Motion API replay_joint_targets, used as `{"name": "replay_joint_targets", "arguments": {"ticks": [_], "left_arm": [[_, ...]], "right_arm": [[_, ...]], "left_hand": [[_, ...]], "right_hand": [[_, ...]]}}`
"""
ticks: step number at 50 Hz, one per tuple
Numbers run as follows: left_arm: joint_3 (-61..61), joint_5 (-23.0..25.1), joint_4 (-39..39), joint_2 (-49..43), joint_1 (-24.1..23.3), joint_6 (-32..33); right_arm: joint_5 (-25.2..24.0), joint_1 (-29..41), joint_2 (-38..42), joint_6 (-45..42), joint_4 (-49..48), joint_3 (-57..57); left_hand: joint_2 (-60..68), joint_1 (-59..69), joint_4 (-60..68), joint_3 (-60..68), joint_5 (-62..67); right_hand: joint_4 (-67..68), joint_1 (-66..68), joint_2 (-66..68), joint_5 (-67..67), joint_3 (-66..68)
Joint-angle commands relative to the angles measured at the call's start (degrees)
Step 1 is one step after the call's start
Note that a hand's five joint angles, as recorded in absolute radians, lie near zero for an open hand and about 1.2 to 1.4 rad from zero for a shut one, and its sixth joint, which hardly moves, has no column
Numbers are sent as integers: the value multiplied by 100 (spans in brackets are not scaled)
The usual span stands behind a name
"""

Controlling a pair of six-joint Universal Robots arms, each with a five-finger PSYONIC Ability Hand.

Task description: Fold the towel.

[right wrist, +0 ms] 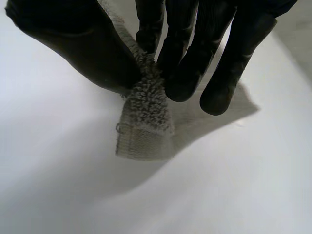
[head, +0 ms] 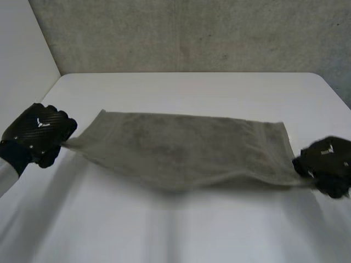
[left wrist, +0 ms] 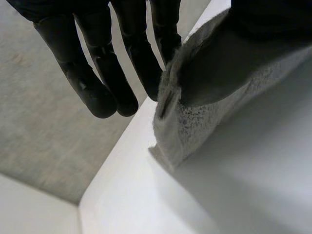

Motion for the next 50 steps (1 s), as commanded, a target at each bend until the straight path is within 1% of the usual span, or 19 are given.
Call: {"name": "replay_joint_targets", "arguments": {"ticks": [1,6,8,11,13,14,16,17,19,20,22,25,27,28,30,33,35,38,50], "left_arm": [[34,1155,-685,305,688,-7],[342,1094,-545,-196,688,-33],[692,902,-509,-887,462,-51],[913,760,-492,-1241,170,-60],[1368,297,-448,-1932,-381,-60],[1370,294,-448,-1936,-384,-60],[1886,-283,-404,-2679,-751,-60],[1889,-286,-404,-2683,-753,-60],[2484,-767,-369,-3304,-1024,-121],[2487,-769,-369,-3307,-1026,-121],[3055,-1093,-343,-3788,-1209,-331],[3339,-1200,-307,-4019,-1272,-508],[3811,-1427,-115,-4421,-1377,-840],[3814,-1429,-114,-4423,-1377,-842],[4216,-1761,148,-4729,-1535,-1035],[4385,-1956,334,-4871,-1579,-1053],[4630,-2358,719,-5142,-1632,-1053],[4859,-2640,1001,-5345,-1746,-1053],[5141,-2729,1152,-5724,-2045,-1035]], "right_arm": [[-393,-717,-61,-1639,1265,88],[-823,-734,370,-1287,817,-290],[-885,-594,894,-658,397,-753],[-850,-462,1143,-329,193,-1002],[-658,-156,1572,187,-175,-1474],[-656,-154,1574,190,-176,-1476],[-324,152,2063,557,-561,-1879],[-323,154,2066,559,-563,-1881],[62,433,2512,830,-983,-2213],[64,435,2514,831,-985,-2215],[449,724,2882,1111,-1457,-2459],[635,830,3050,1253,-1741,-2540],[915,979,3278,1524,-2370,-2610],[917,980,3279,1525,-2374,-2610],[1101,1111,3436,1770,-3038,-2610],[1163,1164,3516,1877,-3367,-2610],[1285,1226,3682,2043,-3944,-2628],[1426,1305,3814,2123,-4332,-2706],[1822,1525,4307,2070,-4439,-3050]], "left_hand": [[-684,-422,-725,-867,-1597],[-684,-422,-725,-867,-1597],[-684,-422,-725,-867,-1597],[-684,-422,-725,-867,-1597],[-684,-422,-725,-867,-1597],[-684,-422,-725,-867,-1597],[-684,-422,-725,-867,-1597],[-684,-422,-725,-867,-1597],[-684,-422,-725,-867,-1597],[-684,-422,-725,-867,-1597],[-684,-422,-725,-867,-1597],[-684,-422,-725,-867,-1597],[-684,-422,-725,-867,-1597],[-684,-422,-725,-867,-1597],[-684,-422,-725,-867,-1597],[-684,-422,-725,-867,-1597],[-684,-422,-725,-867,-1597],[-684,-422,-725,-867,-1597],[-684,-422,-725,-867,-1597]], "right_hand": [[281,312,395,272,300],[281,312,395,272,300],[281,312,395,272,300],[281,312,395,272,300],[281,312,395,272,300],[281,312,395,272,300],[281,312,395,272,300],[281,312,395,272,300],[281,312,395,272,300],[281,312,395,272,300],[281,312,395,272,300],[281,312,395,272,300],[281,312,395,272,300],[281,312,395,272,300],[281,312,395,272,300],[281,312,395,272,300],[281,312,395,272,300],[281,312,395,272,300],[281,312,395,272,300]]}}
